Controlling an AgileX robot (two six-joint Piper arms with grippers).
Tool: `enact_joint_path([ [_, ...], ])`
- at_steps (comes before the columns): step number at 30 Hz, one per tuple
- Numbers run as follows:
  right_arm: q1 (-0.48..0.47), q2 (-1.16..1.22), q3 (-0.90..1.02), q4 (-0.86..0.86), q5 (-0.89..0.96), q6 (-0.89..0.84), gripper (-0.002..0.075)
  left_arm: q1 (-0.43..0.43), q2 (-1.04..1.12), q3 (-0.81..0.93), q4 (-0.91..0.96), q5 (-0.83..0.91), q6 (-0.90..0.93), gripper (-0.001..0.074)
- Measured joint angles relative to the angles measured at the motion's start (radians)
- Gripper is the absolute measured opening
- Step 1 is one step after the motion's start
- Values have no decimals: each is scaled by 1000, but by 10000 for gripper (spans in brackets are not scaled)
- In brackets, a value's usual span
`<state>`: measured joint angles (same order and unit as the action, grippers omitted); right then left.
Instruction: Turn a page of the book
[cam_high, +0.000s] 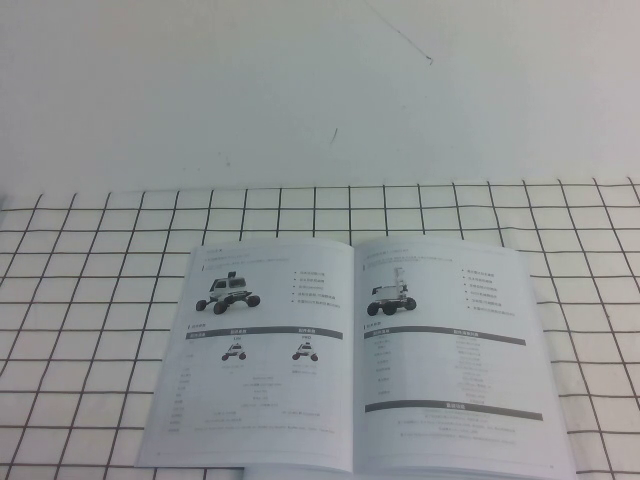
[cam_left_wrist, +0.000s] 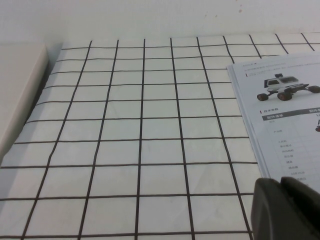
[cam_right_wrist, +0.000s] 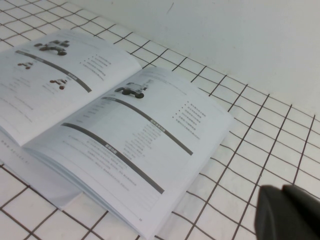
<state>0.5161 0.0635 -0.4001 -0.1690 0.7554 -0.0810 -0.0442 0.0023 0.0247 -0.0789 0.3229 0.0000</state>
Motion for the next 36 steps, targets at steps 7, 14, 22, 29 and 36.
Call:
enact_joint_path([
  [7,0,0,0,0,0,0,-2,0,0,0,0,0,5,-2],
  [14,-15,-1,6,0,-14,0,-2,0,0,0,0,0,5,-2],
  [22,-317,-3,139,-2,-291,-22,-2,0,0,0,0,0,5,-2],
  [29,-536,-65,347,47,-506,-29,-2,0,0,0,0,0,5,-2],
  [36,-547,-76,426,67,-457,-86,-2,0,0,0,0,2,5,-2],
])
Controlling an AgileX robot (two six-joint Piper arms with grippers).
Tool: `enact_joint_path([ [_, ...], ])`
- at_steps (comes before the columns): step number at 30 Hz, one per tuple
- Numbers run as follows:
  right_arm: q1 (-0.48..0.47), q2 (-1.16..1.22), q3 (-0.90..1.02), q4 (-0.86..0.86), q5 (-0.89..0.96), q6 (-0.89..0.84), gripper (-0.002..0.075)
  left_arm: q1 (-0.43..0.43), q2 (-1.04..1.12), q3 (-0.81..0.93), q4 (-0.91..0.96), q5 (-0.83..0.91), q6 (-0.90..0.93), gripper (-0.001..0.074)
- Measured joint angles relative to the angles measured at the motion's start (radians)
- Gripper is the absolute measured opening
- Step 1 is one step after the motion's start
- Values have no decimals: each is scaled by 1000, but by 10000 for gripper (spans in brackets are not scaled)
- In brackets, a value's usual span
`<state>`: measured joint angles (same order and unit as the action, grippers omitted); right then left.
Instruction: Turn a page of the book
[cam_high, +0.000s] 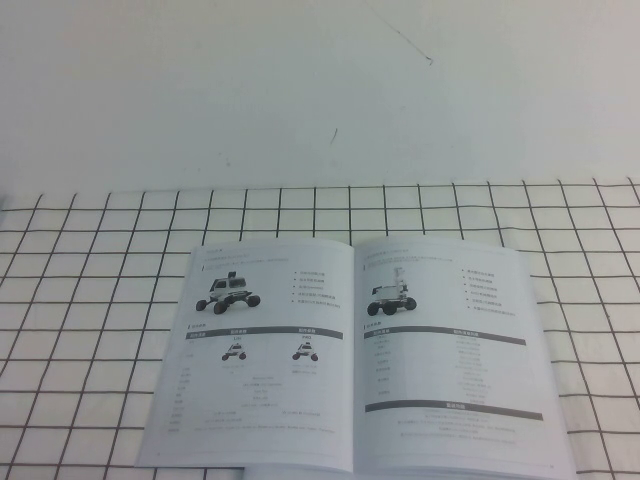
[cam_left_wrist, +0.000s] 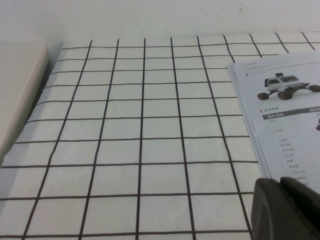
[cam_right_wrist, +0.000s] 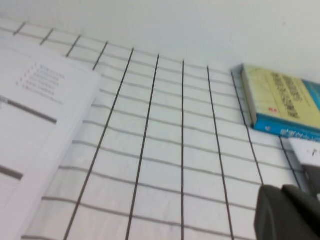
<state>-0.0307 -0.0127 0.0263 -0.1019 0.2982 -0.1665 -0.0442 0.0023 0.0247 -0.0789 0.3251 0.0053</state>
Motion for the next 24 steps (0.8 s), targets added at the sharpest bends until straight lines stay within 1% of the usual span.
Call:
enact_joint_path([
  [2,0,0,3,2,49,-15,-2,0,0,-1,0,2,0,-2],
  [5,0,0,2,4,74,-21,-2,0,0,-1,0,2,0,-4],
  [14,0,0,2,6,76,-9,-2,0,0,-1,0,2,0,-3],
  [24,0,0,2,49,76,-19,-2,0,0,-1,0,2,0,-3],
])
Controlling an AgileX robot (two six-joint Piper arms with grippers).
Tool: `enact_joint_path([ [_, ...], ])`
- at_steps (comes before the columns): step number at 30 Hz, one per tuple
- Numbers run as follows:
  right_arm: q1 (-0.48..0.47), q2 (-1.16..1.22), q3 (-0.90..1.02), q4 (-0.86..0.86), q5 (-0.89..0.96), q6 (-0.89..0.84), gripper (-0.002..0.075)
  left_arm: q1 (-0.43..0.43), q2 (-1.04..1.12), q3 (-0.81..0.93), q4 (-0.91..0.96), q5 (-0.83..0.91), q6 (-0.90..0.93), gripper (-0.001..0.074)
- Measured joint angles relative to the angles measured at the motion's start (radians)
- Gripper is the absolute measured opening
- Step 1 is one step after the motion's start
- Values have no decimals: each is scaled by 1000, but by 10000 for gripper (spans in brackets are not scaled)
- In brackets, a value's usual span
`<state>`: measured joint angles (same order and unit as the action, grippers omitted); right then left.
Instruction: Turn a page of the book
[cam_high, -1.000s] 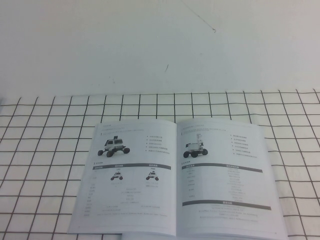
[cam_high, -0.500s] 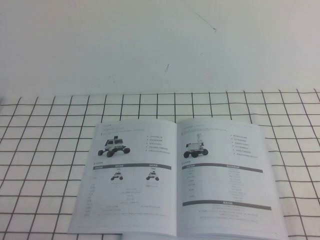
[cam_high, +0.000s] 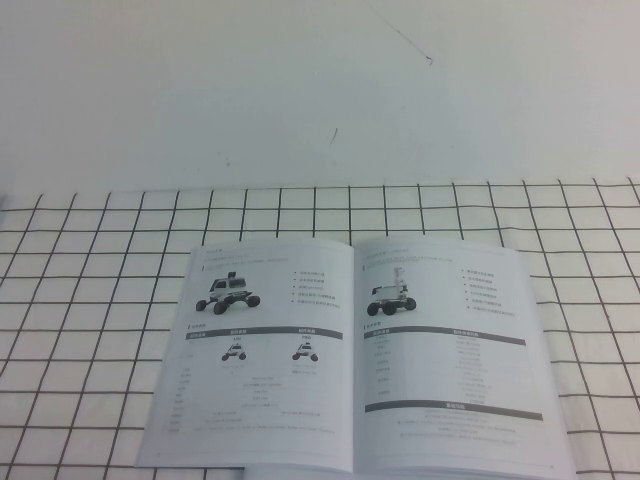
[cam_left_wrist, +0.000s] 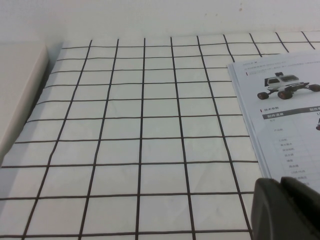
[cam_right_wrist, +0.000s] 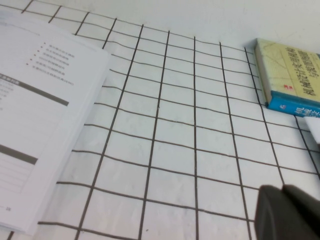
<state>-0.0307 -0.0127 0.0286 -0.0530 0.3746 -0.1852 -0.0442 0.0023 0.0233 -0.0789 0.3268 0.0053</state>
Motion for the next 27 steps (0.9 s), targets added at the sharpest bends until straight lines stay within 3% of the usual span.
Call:
enact_joint_path([
  [9,0,0,0,84,0,-4,-2,0,0,0,0,0,0,-3],
  [27,0,0,0,94,0,-4,-2,0,0,0,0,0,0,-3],
])
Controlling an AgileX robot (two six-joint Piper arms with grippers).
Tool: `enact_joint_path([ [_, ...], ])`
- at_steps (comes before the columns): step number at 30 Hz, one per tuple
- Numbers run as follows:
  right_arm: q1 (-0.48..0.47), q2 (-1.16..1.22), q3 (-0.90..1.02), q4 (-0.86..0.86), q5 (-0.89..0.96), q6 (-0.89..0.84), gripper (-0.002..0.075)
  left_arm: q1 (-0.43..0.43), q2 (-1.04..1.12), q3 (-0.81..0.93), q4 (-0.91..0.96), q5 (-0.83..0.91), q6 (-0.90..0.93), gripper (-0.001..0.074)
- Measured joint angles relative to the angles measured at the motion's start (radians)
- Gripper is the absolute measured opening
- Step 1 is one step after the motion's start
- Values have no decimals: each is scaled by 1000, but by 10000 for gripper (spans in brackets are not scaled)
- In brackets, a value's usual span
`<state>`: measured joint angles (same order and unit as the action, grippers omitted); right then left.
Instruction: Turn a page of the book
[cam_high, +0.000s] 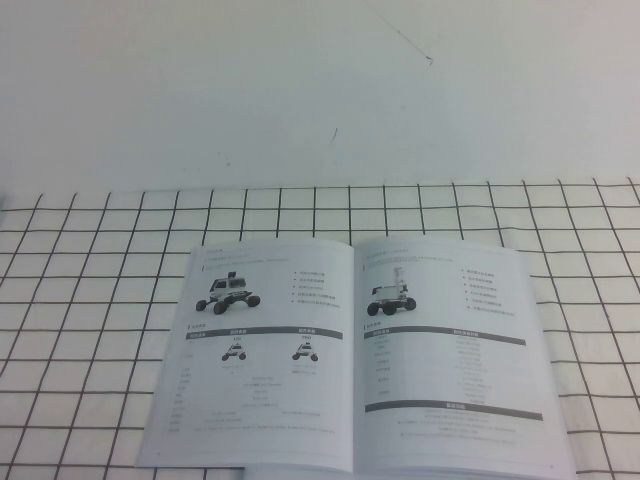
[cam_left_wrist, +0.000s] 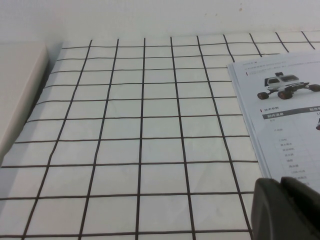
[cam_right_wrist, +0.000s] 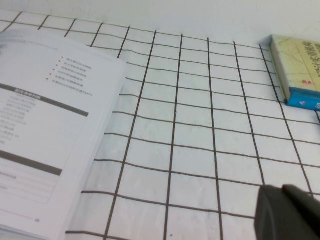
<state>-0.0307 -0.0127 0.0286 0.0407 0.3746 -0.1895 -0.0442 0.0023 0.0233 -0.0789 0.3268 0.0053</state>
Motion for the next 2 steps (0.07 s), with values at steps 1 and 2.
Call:
enact_joint_path([
  [1,0,0,0,0,0,0,-2,0,0,0,0,0,0,-3],
  [2,0,0,0,0,0,0,-2,0,0,0,0,0,0,-3],
])
